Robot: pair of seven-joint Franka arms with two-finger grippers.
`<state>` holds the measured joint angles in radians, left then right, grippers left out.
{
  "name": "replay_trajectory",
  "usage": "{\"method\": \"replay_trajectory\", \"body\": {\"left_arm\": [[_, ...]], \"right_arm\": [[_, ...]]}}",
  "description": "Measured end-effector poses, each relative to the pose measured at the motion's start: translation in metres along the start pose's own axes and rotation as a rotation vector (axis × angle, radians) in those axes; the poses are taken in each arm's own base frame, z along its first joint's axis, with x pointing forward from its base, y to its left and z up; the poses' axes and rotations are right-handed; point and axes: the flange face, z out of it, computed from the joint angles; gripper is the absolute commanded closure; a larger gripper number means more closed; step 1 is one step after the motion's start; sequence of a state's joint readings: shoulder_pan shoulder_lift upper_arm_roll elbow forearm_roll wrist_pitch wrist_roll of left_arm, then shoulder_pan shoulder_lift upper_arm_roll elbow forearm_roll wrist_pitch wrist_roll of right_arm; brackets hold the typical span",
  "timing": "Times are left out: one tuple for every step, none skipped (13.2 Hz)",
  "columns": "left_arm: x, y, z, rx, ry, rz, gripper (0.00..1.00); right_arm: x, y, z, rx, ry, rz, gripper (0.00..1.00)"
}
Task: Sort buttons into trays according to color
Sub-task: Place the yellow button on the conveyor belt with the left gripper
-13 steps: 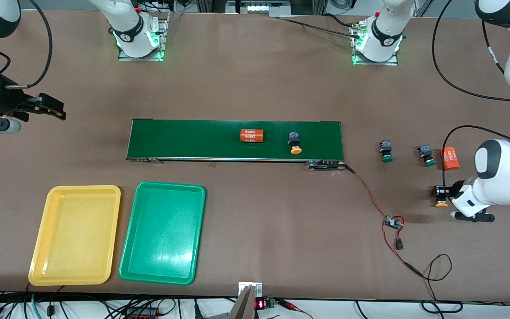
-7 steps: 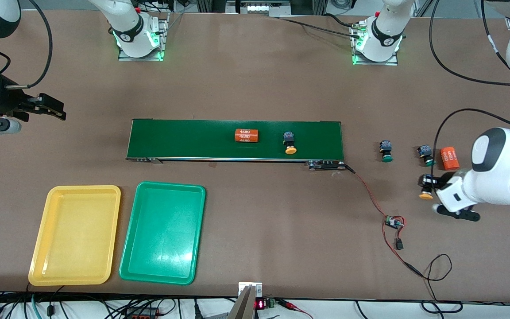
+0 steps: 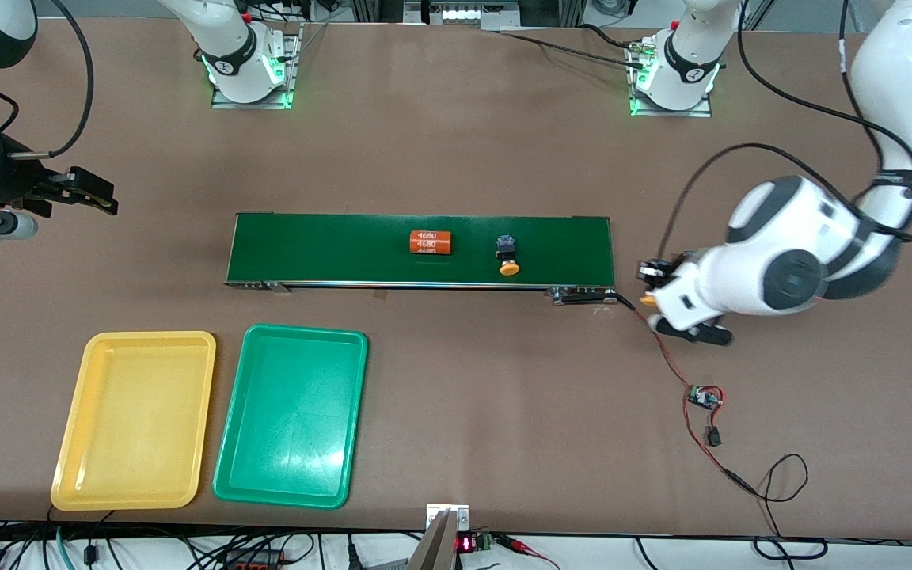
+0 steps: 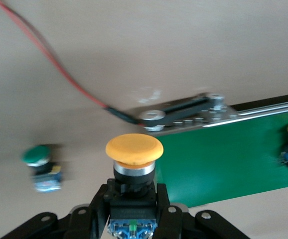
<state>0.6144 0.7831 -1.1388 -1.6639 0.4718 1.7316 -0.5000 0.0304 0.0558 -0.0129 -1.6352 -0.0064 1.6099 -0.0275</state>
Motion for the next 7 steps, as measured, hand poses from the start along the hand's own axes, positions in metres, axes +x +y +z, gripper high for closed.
{"method": "replay_trajectory", "body": {"left_arm": [[-0.006,0.021,0.018,-0.013,0.013,-0.014,0.76],[-0.013,0.038,0.037,-0.026,0.023,-0.025,0.76],[-0.020,0.055,0.055,-0.037,0.027,-0.029,0.75],[-0.027,0.071,0.069,-0.044,0.027,-0.027,0.74],[-0.033,0.084,0.080,-0.042,0.021,-0.020,0.70],[-0.036,0.093,0.088,-0.032,0.012,-0.017,0.64],[-0.036,0.096,0.095,-0.023,0.007,-0.023,0.51]], "right_arm": [[0.000,0.000,0.000,0.000,0.000,0.000,0.00],[0.000,0.000,0.000,0.000,0.000,0.000,0.00],[0.000,0.000,0.000,0.000,-0.001,0.000,0.00],[0.000,0.000,0.000,0.000,-0.001,0.000,0.00],[0.000,0.000,0.000,0.000,-0.001,0.000,0.00],[0.000,0.000,0.000,0.000,-0.001,0.000,0.00],[0.000,0.000,0.000,0.000,-0.001,0.000,0.00]]}}
